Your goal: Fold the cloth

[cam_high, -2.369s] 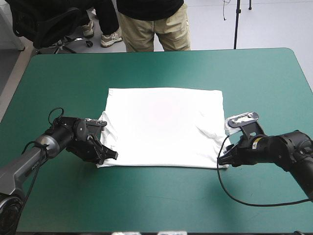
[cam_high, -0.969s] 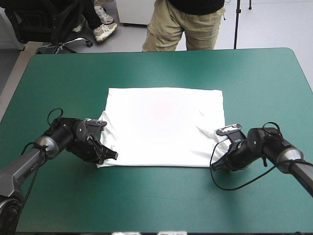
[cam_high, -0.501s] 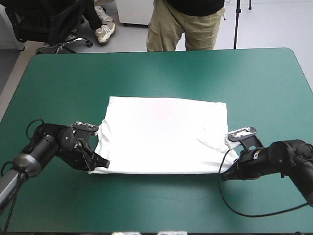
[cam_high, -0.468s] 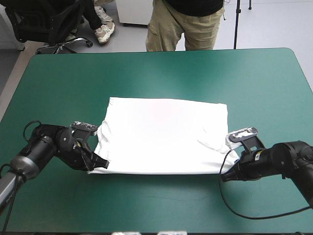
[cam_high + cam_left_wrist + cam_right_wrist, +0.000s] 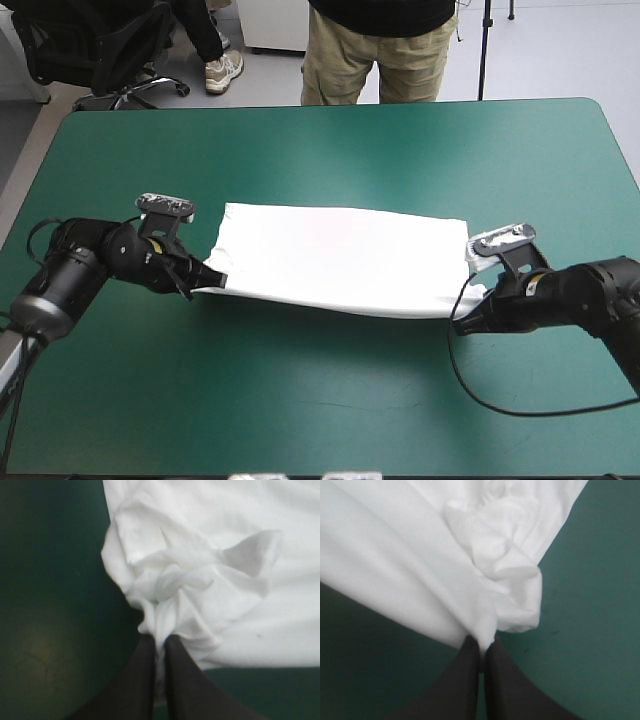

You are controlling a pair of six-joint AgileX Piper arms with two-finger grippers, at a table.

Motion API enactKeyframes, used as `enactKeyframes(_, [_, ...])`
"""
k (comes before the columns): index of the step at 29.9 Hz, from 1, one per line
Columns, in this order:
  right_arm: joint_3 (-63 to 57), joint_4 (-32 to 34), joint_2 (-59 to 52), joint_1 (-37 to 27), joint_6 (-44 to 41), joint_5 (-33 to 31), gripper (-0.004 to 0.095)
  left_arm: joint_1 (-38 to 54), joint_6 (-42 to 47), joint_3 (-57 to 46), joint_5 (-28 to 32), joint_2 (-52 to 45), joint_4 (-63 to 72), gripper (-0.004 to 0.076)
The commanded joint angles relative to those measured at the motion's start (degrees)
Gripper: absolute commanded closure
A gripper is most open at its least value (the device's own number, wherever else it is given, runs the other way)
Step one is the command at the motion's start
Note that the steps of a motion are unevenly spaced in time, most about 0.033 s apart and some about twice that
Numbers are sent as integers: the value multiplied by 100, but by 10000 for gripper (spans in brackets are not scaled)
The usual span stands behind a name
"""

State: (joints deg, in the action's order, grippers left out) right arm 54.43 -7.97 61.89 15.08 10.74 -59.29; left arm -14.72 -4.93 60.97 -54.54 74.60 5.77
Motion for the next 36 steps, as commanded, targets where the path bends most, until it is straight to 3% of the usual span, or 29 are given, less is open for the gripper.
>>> enactKeyframes(1, [540, 140, 443, -7, 37, 516, 926, -18, 76, 585, 455, 420, -14, 741])
enactKeyframes(12, [1975, 136, 2084, -398, 464, 820, 926, -9, 227, 2163, 627, 2124, -171, 741])
enactKeyframes(16, [2333, -207, 2477, -672, 811, 797, 926, -9, 455, 2577, 629, 2441, -544, 741])
enactKeyframes(21, [2563, -639, 2896, -866, 1137, 753, 926, -9, 629, 2690, 1048, 2613, -773, 741])
enactKeyframes(32, [2626, -664, 3411, -1050, 1150, 1150, 919, -9, 784, 2689, 1896, 2913, -775, 739])
enactKeyframes(36, [2640, -745, 3421, -1190, 1139, 1177, 802, -9, 731, 2700, 2012, 2937, -789, 628])
